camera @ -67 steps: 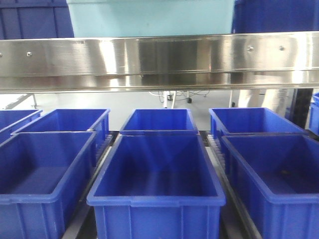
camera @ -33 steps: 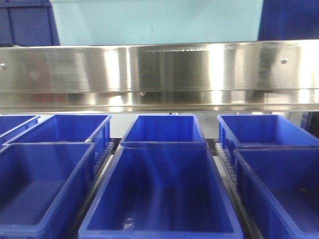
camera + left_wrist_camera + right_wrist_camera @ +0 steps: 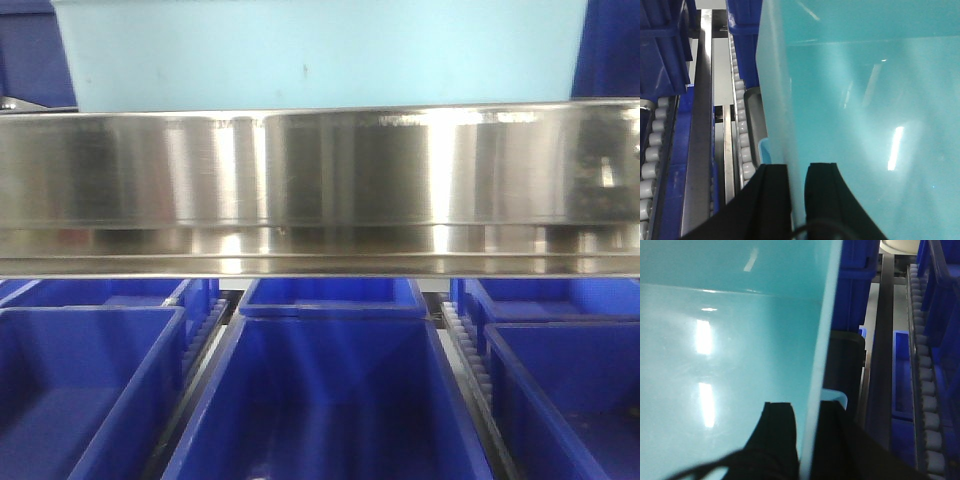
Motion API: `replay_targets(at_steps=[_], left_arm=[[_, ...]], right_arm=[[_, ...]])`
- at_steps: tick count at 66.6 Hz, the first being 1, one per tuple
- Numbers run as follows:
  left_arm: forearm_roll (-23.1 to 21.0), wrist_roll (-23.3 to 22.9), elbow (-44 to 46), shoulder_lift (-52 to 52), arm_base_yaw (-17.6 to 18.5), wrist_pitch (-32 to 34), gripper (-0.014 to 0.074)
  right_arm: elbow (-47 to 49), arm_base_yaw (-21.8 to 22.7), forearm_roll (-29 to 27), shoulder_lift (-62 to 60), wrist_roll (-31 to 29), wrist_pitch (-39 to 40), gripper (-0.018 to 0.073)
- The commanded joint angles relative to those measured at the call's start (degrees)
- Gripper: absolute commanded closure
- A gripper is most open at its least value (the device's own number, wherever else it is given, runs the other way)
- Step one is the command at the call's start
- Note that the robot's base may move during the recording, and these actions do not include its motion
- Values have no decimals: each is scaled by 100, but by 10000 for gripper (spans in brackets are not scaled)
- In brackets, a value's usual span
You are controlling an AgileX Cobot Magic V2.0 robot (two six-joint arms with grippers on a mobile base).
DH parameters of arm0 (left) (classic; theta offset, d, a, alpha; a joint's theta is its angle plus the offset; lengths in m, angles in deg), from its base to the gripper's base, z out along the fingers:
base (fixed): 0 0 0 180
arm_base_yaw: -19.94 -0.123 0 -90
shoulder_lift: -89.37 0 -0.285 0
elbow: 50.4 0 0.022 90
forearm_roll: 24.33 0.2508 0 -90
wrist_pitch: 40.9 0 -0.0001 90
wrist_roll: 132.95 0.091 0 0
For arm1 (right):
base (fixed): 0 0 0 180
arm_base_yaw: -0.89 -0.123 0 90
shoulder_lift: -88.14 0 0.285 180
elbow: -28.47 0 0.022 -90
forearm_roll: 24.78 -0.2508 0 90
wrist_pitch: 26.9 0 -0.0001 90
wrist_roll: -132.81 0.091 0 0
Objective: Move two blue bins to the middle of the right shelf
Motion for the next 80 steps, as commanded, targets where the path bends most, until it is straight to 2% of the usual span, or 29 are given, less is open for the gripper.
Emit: replay_targets(at_steps=[1,80], left_arm=[[-359,89,77,92,41,244,708],[-359,89,77,92,41,244,708]], right_arm=[[49,5,-23,-44,-92,270,711],[49,5,-23,-44,-92,270,711]])
